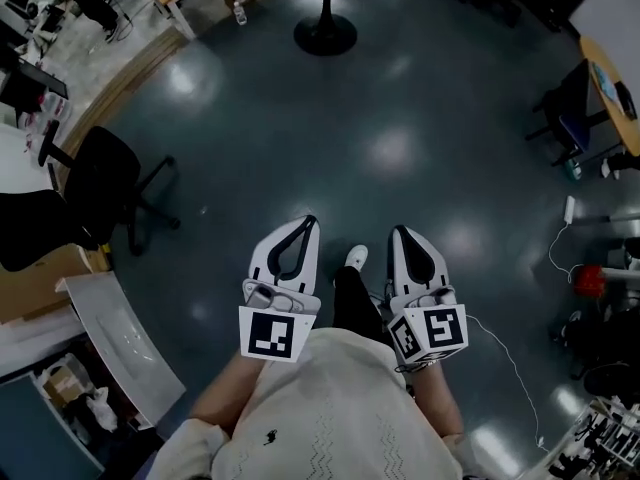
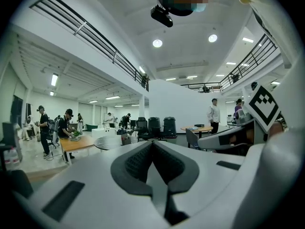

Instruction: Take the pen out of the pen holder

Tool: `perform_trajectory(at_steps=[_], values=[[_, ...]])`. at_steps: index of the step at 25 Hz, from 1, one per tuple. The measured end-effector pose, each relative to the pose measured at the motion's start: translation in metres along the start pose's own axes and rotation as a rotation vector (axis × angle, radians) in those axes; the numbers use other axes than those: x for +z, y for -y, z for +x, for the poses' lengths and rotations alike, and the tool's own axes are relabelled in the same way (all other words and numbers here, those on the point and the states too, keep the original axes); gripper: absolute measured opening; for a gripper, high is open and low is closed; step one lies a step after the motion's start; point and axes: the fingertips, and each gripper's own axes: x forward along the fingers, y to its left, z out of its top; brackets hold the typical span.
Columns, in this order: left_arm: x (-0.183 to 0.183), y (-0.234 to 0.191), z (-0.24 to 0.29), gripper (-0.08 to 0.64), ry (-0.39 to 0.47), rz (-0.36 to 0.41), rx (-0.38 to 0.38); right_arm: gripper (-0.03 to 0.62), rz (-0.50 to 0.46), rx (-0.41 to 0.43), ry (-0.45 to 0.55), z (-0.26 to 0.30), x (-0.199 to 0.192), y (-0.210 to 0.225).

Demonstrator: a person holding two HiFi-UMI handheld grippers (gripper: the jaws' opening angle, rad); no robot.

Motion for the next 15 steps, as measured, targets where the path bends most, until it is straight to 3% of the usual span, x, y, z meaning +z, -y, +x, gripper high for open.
perform_trajectory(at_steps=[9, 15], values=[[0.017, 0.017, 0.093, 0.012, 0.000, 0.010, 0.066, 0.018, -0.011, 0.089, -0.007, 0.054, 0.042, 0.076], [0.020, 0.013, 0.140, 0.012, -0.002, -0.003, 0.096, 0.018, -0.016, 0.089, -0.030, 0.084, 0.056, 0.115]])
